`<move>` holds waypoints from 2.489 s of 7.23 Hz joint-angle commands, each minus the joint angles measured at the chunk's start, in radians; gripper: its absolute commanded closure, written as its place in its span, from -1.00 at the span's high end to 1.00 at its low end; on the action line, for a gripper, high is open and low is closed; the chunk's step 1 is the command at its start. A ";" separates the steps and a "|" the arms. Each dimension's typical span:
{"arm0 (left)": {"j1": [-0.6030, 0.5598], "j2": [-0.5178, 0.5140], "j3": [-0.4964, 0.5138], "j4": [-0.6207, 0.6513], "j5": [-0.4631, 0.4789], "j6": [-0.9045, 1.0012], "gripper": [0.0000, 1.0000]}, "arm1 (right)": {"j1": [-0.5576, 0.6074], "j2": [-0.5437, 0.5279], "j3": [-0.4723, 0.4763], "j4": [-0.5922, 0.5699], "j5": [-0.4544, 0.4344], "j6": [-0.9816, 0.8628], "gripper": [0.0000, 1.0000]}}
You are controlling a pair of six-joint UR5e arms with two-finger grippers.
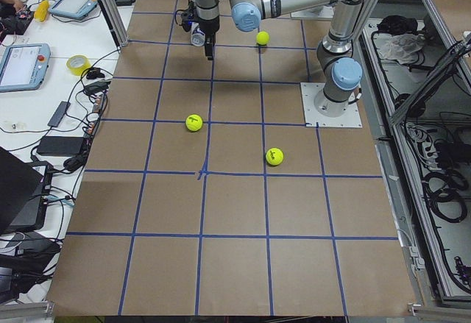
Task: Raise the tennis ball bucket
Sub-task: 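Lay the can on its side and release it with the right gripper, then reach the left gripper to the can's open end while the right arm withdraws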
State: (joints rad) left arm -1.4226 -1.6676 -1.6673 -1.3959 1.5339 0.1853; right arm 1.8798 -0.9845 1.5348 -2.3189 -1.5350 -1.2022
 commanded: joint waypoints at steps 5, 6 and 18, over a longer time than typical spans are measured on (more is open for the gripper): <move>-0.012 -0.035 0.001 0.101 -0.017 -0.009 1.00 | -0.147 -0.210 -0.061 0.286 0.006 -0.003 0.98; -0.031 -0.041 0.003 0.103 -0.020 -0.054 1.00 | -0.207 -0.273 -0.059 0.367 0.016 0.045 1.00; -0.291 -0.461 0.000 0.735 -0.532 -0.520 1.00 | -0.312 -0.526 -0.044 0.676 -0.122 1.307 1.00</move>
State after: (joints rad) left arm -1.6995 -2.0871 -1.6663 -0.6992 1.0268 -0.3096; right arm 1.5673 -1.5077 1.4908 -1.6458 -1.6423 0.0975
